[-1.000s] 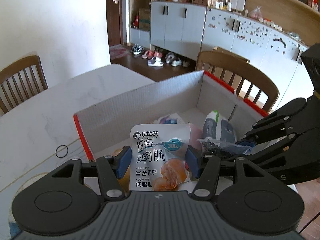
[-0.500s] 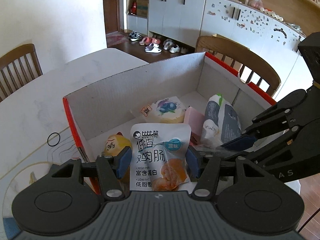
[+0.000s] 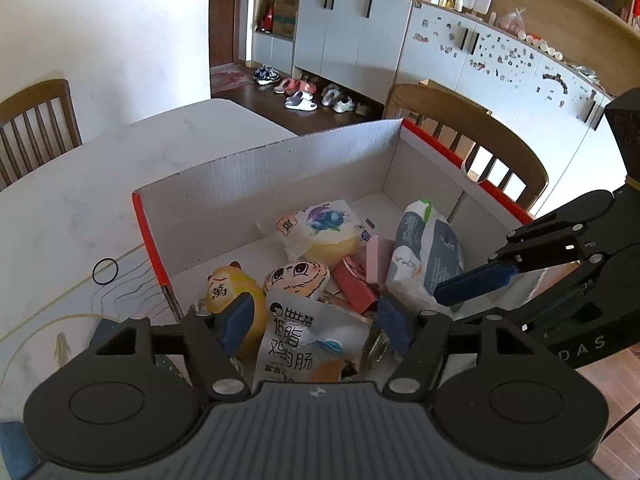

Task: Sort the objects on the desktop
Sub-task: 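Open both tools to drop the sausage bag and black snack into the shoebox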

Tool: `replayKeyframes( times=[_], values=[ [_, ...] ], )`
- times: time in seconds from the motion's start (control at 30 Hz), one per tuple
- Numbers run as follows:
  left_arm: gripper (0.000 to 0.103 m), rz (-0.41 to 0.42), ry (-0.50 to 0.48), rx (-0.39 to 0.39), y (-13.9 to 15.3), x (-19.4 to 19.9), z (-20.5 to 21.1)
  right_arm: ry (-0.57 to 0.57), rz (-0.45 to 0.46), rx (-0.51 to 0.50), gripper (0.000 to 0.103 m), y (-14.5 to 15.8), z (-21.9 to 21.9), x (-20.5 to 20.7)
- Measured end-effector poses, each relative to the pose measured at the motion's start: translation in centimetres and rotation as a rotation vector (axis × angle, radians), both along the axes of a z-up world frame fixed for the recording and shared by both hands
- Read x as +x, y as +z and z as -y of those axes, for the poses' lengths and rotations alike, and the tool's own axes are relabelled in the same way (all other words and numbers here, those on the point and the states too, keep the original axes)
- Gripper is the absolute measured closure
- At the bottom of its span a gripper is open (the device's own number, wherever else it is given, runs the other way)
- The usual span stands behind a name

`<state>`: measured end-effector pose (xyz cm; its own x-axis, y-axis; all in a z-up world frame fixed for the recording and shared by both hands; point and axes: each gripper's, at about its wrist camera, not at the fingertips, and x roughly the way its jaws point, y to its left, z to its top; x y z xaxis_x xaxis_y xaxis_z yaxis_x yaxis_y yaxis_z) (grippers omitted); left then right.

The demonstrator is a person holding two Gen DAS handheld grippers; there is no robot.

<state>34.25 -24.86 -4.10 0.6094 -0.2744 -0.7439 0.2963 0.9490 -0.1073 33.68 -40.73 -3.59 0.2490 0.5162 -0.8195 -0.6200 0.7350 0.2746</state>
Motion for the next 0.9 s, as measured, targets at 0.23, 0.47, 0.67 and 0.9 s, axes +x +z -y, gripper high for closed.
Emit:
replayKeyframes(
  times=[0.23,0.47,0.67,0.9],
  values=[
    [0.026,0.020,-0.004,0.013,1.2,-1.4,0.0,-0.024,0.029,0.022,0.051,1.2,0.7,-0.4],
    [0.019,0.040,0.015,0.020,2.3,-2.6,-0.1,-0.059,0.058,0.027,0.048,1.8,1.3,-1.1],
    [0.001,0.069,0.025,0.012,2.9,-3.5,-0.8,-0.092,0.079,0.044,0.039,2.3,1.8,-1.9],
    [0.001,0.090,0.012,0.012,3.4,-4.6,-1.3,-0.121,0.117,0.052,0.032,2.8,2.0,-3.1]
  ],
)
